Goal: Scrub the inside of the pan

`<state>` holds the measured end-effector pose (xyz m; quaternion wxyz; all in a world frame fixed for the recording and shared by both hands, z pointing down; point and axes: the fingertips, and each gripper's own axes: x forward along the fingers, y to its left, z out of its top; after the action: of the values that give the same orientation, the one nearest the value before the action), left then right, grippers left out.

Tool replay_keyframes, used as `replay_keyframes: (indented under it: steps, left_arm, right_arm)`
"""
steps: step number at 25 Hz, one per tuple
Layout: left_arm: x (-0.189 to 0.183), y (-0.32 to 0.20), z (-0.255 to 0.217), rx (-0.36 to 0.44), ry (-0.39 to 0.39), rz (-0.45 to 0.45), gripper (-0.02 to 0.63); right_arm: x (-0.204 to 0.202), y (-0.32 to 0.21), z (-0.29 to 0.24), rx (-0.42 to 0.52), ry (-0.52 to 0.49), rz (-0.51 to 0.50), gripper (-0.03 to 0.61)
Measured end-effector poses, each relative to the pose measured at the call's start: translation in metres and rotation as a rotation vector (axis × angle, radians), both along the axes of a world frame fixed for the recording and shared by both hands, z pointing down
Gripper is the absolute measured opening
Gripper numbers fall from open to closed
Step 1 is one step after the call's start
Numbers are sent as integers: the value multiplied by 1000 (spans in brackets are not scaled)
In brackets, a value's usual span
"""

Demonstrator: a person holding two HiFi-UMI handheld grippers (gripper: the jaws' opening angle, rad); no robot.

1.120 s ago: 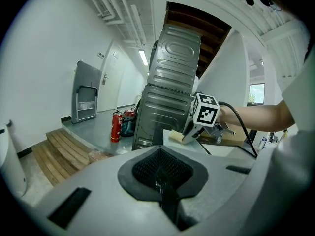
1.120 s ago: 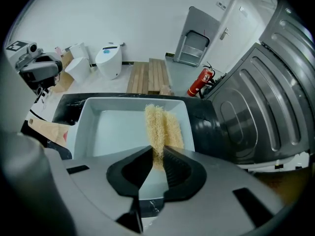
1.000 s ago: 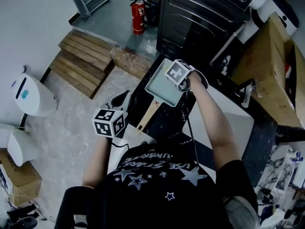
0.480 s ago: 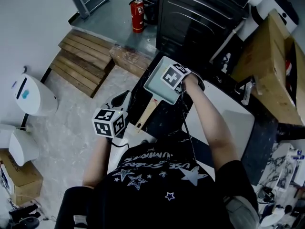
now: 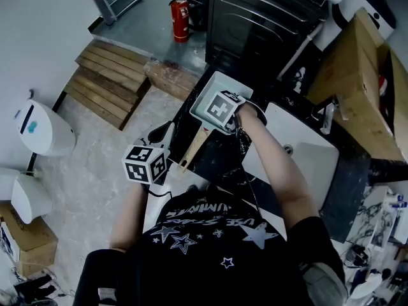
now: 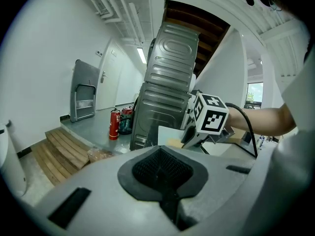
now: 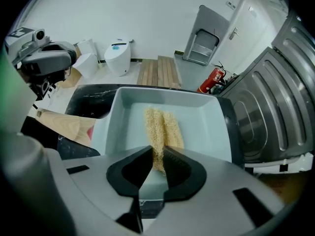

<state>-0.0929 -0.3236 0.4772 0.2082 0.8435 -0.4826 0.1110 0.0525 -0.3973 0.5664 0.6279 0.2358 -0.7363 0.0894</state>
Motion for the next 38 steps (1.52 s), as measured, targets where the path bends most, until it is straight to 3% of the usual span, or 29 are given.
replay_keyframes:
  steps: [7, 11, 25, 38]
  left_arm:
    - [1, 6, 0, -2, 3, 8, 8]
    - [2, 8, 1, -1, 4, 10, 8]
    - [-1, 12, 2, -4, 4, 3, 8]
    - [0, 4, 0, -4, 10, -6, 8]
  right_arm:
    - [-14, 36, -20, -84, -13, 1, 66]
    - [-9, 24, 10, -70, -19, -25, 66]
    - [-16, 36, -2, -148, -91, -46, 66]
    - [17, -21, -18, 9, -32, 31, 66]
